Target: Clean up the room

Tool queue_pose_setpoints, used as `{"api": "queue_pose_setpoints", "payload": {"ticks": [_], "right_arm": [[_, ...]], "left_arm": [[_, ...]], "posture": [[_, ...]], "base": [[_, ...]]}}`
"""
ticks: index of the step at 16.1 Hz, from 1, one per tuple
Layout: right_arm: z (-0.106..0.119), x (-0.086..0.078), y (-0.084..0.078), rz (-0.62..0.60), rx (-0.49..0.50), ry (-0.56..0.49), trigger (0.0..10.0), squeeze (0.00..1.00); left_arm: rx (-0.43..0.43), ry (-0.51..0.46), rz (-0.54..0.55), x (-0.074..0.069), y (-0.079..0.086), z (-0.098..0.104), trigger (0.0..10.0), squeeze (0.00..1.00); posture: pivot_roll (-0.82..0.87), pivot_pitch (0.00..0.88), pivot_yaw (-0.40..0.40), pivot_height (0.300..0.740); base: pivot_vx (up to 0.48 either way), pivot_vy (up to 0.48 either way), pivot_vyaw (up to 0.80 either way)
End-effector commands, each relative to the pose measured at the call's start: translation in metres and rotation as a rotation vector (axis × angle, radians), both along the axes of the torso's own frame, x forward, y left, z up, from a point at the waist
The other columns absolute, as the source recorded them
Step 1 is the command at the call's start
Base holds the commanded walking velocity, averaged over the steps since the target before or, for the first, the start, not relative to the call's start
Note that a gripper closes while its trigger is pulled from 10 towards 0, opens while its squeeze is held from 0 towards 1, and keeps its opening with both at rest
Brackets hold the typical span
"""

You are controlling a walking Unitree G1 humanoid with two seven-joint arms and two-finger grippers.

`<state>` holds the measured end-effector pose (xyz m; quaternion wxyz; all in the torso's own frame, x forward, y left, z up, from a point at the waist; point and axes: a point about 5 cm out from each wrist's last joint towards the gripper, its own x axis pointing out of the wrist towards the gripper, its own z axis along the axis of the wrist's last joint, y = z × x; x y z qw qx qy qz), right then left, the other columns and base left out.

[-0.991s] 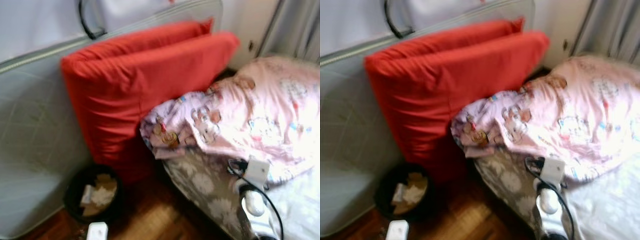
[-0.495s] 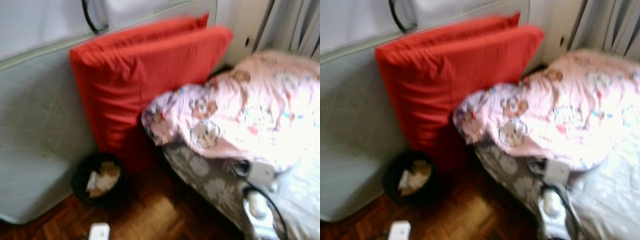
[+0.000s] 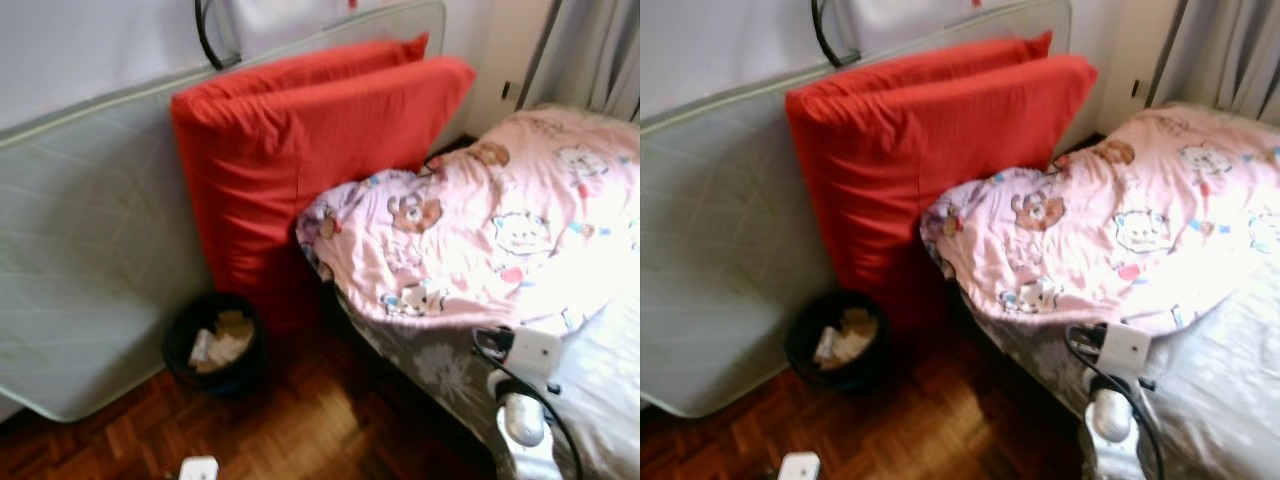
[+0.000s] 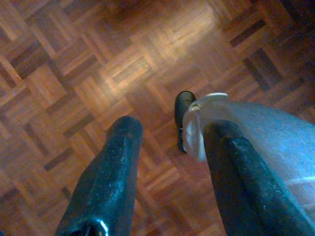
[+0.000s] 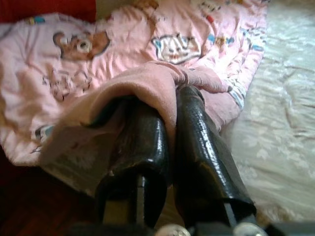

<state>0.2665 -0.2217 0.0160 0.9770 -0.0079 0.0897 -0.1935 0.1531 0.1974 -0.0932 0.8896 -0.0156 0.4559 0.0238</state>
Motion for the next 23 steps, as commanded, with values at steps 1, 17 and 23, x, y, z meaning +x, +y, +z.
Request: {"api": "queue_pose_setpoints", "payload": {"ticks": [1, 17, 23], "right_arm": [[-0.005, 0.0, 0.003, 0.005, -0.006, 0.041, 10.0, 0.0], [-0.071, -0.048, 0.01, -0.002, 0.158, 0.52, 10.0, 0.0], [-0.071, -0.047, 0.006, -0.009, 0.15, 0.527, 10.0, 0.0]], "left_arm": [[0.012, 0.011, -0.012, -0.001, 0.0, -0.001, 10.0, 0.0], [0.018, 0.008, -0.024, 0.0, 0.001, 0.0, 10.0, 0.0], [0.018, 0.008, -0.024, 0.0, 0.0, 0.0, 10.0, 0.0]], "posture": [[-0.01, 0.04, 0.034, 0.74], [0.0, 0.043, 0.036, 0.74], [-0.01, 0.044, 0.034, 0.74]], "base": [[0.0, 0.0, 0.0], [0.0, 0.0, 0.0], [0.0, 0.0, 0.0]]}}
